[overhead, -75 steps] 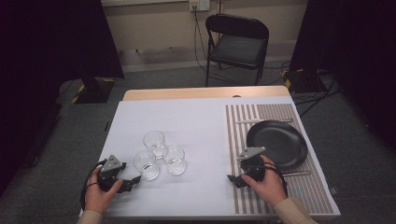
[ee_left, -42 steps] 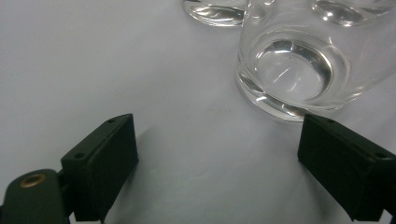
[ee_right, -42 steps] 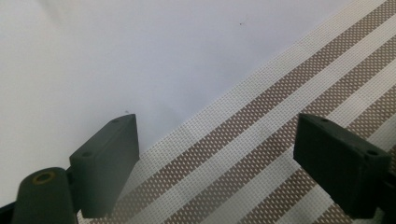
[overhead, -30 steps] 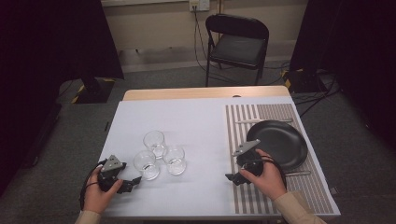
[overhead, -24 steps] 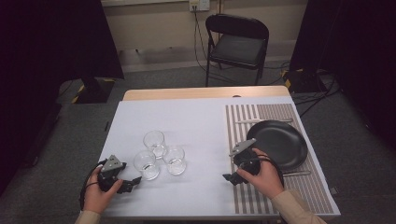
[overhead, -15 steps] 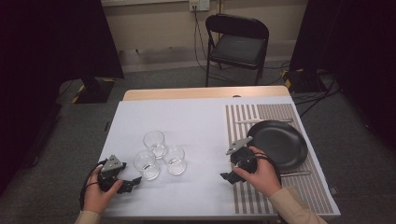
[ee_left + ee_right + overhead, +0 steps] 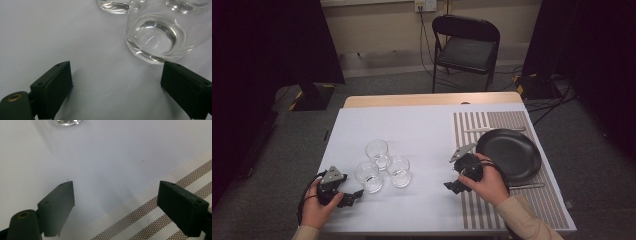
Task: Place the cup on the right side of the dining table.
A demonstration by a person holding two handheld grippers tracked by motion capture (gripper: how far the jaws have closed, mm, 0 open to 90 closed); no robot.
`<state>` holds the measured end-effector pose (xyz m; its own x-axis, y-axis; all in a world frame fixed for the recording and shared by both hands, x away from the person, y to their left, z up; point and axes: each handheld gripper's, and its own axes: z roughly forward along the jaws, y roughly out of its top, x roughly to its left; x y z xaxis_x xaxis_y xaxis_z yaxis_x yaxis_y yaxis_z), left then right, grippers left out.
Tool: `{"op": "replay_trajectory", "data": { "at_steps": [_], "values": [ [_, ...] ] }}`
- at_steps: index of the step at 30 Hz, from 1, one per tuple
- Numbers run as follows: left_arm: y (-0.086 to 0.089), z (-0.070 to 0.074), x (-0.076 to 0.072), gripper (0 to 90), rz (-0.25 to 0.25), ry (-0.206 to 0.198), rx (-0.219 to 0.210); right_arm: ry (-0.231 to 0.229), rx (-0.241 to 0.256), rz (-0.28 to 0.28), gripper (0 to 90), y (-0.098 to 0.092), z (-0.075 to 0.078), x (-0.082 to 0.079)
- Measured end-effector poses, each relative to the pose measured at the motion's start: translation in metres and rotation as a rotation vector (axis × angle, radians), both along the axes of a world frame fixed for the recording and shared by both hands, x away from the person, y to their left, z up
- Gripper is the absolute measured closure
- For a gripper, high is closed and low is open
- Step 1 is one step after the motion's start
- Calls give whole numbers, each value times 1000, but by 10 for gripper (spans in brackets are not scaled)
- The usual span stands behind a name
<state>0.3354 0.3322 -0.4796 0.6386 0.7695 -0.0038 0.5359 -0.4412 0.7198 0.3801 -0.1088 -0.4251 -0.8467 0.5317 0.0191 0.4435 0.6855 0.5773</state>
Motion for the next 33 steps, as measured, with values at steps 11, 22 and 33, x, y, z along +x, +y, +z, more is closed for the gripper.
{"op": "replay_trajectory", "data": {
  "at_steps": [11,22,33],
  "values": [
    [0,0,0,91,-1,1,1,6,-16,19,135,11,6,5],
    [0,0,0,90,2,2,-2,10,-9,29,134,20,12,8],
    [0,0,0,89,1,2,-1,8,-14,38,135,28,17,11]
  ]
}}
